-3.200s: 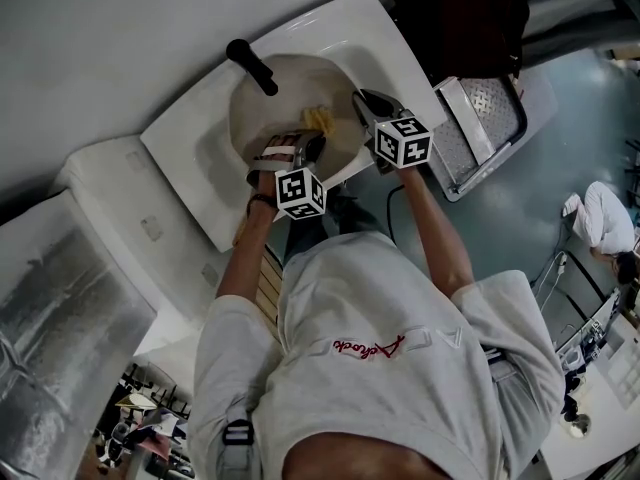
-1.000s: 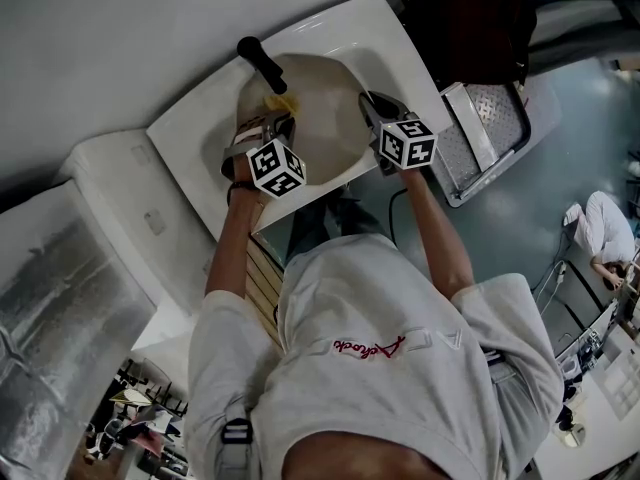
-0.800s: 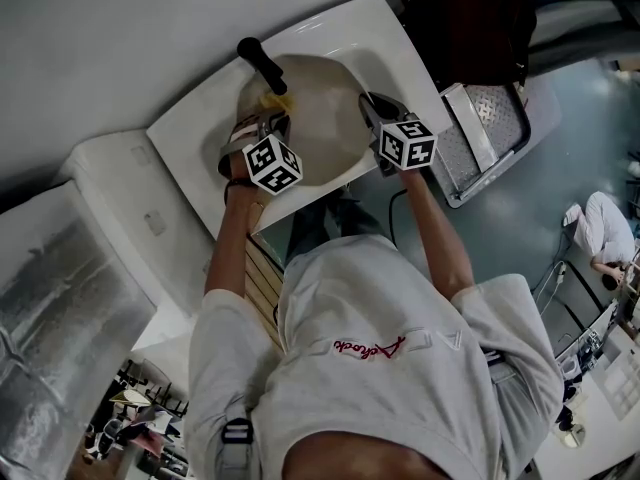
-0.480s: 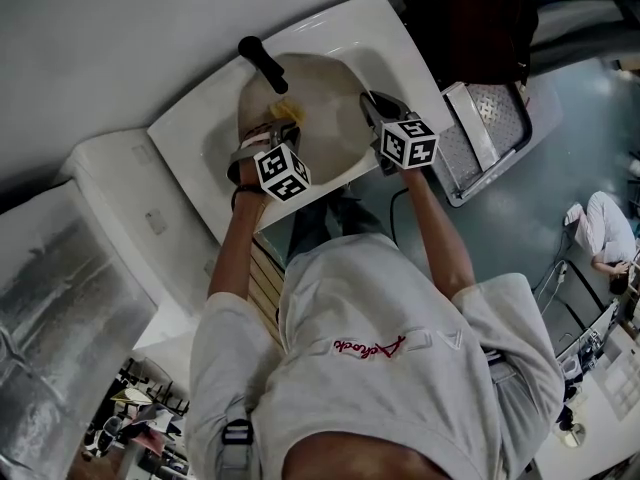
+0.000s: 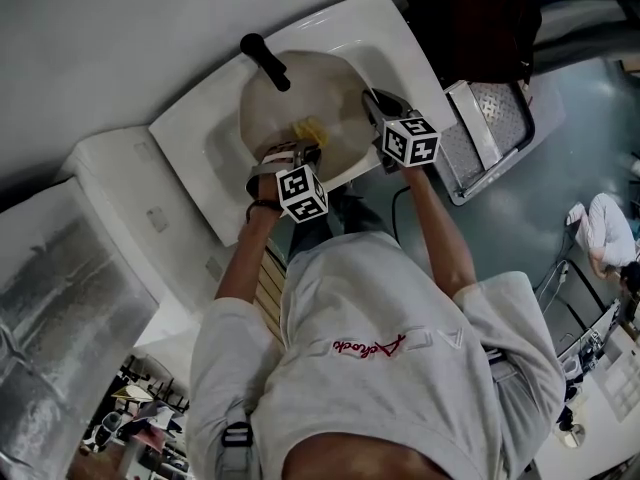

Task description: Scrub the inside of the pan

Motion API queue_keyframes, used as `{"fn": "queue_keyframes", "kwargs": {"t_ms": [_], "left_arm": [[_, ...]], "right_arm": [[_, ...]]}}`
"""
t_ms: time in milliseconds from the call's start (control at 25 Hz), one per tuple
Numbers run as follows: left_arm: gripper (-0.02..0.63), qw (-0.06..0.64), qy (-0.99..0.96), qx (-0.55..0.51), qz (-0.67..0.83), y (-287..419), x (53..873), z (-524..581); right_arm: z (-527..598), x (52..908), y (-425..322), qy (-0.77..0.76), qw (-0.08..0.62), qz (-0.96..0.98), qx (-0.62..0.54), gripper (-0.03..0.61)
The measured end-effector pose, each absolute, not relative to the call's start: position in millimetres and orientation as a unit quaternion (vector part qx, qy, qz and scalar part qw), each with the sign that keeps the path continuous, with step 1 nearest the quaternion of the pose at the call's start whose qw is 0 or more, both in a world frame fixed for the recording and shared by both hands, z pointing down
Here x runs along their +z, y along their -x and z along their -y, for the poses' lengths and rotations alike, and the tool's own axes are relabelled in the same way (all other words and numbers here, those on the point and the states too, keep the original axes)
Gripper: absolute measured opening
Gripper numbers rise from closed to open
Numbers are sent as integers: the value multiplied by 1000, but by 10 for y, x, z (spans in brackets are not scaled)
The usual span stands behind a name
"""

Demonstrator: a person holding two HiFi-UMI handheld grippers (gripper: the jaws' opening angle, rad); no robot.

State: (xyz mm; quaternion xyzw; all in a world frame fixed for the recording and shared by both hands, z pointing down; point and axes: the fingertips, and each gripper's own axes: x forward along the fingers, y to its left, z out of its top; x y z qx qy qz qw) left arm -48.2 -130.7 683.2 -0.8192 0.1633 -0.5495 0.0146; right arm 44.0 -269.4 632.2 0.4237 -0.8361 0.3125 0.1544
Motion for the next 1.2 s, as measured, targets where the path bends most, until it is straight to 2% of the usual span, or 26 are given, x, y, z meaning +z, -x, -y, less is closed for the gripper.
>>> {"fn": "queue_keyframes", "kwargs": {"t_ms": [440, 1200], "left_arm": [[46, 1, 831, -536, -149, 319, 6772, 1121], [46, 19, 786, -571, -238, 1079, 6597, 2054]], "right_arm": [[2698, 6344, -426, -422, 155, 836, 315, 43], [2703, 6368, -403, -414, 157, 837, 320, 46]]}}
